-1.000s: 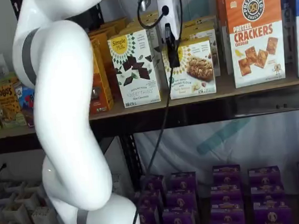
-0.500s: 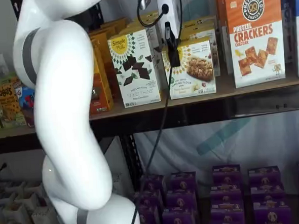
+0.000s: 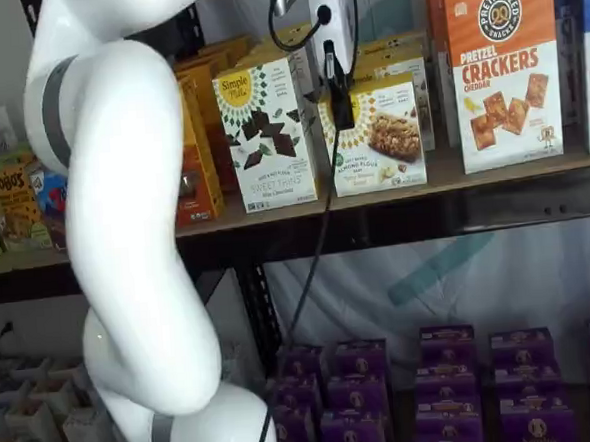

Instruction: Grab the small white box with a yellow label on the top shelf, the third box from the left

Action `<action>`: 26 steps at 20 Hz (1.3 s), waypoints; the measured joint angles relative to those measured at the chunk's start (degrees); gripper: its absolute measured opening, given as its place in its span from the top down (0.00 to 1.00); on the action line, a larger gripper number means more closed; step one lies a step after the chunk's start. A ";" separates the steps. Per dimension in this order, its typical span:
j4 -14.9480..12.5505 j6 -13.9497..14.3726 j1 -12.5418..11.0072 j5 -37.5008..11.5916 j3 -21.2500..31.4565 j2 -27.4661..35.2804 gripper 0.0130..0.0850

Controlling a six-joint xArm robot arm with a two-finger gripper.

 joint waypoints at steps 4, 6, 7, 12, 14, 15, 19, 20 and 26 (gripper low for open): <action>0.25 0.05 0.00 -0.03 0.08 -0.17 0.61; 0.27 0.10 0.03 0.27 -0.12 -0.10 0.67; 0.23 0.13 0.06 0.45 -0.25 -0.03 0.67; 0.29 0.09 -0.02 0.82 -0.55 0.07 0.67; 0.40 0.05 -0.10 1.08 -0.78 0.18 0.67; 0.49 0.02 -0.15 1.29 -0.97 0.27 0.67; -0.05 0.10 -0.03 2.44 -1.71 0.52 0.72; -0.15 0.10 -0.03 2.76 -1.87 0.58 0.72; -0.19 -0.26 -0.55 5.71 -2.55 0.14 0.72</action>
